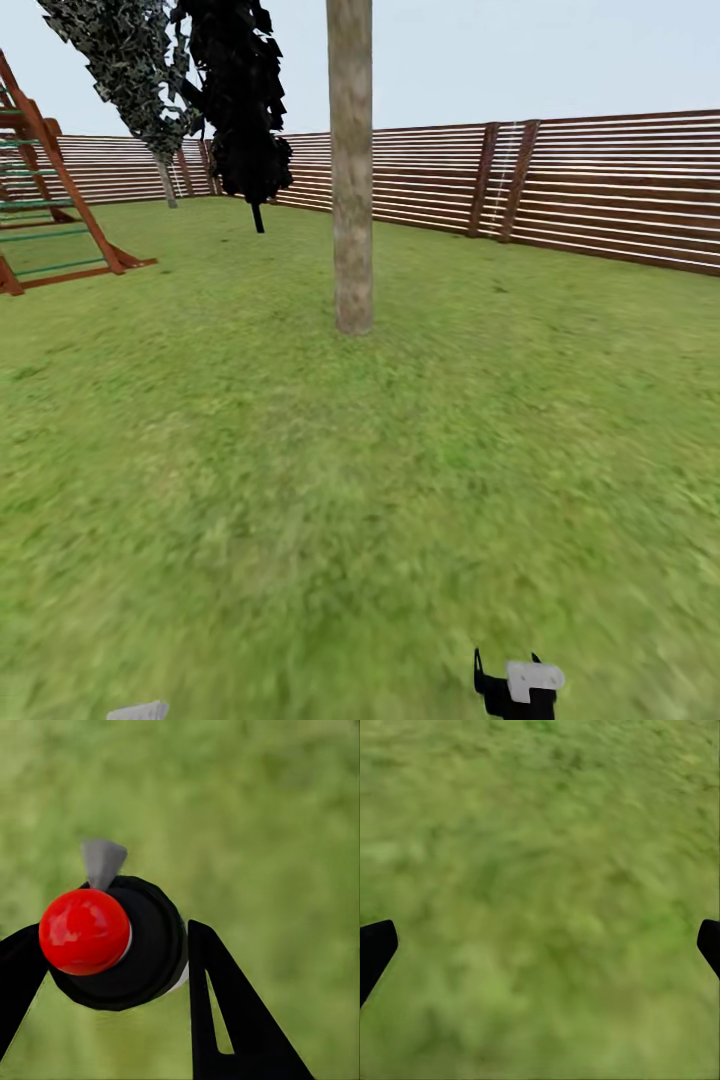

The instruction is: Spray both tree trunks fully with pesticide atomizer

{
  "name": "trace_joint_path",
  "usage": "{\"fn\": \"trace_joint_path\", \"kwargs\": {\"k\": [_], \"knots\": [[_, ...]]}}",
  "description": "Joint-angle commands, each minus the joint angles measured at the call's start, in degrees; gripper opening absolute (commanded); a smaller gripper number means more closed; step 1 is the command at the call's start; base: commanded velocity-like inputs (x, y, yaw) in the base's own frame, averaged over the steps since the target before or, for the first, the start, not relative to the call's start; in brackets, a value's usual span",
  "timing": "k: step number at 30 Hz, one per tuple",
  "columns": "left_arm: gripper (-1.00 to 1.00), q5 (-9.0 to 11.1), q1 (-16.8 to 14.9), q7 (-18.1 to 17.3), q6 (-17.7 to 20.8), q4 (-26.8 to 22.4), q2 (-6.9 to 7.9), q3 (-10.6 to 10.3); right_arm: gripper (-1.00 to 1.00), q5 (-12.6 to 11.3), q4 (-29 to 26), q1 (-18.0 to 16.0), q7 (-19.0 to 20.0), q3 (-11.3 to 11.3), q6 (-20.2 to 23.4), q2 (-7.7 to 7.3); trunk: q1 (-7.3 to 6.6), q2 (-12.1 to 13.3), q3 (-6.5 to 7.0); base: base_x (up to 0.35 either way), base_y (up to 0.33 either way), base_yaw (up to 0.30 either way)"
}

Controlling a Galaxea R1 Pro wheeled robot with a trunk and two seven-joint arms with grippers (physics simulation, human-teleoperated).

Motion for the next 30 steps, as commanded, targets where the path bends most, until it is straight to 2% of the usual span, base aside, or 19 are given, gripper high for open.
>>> {"fn": "trace_joint_path", "kwargs": {"k": [1,7,30], "knots": [[-1.00,0.00,0.01,-0.01,0.00,0.00,-0.02,0.01,1.00,0.00,0.00,0.00,0.00,0.01,0.00,0.01,0.00,0.00,0.00,0.339,0.000,0.277],[-1.00,-0.02,-0.01,-0.01,0.00,0.04,-0.06,0.01,1.00,0.03,0.00,0.00,0.00,0.01,0.00,-0.03,0.00,0.00,0.00,0.339,0.000,0.165],[-1.00,-0.08,0.00,-0.01,0.00,0.08,-0.09,0.01,1.00,0.04,0.08,0.00,0.00,0.01,0.00,-0.03,0.00,0.00,0.00,0.339,0.000,0.001]]}}
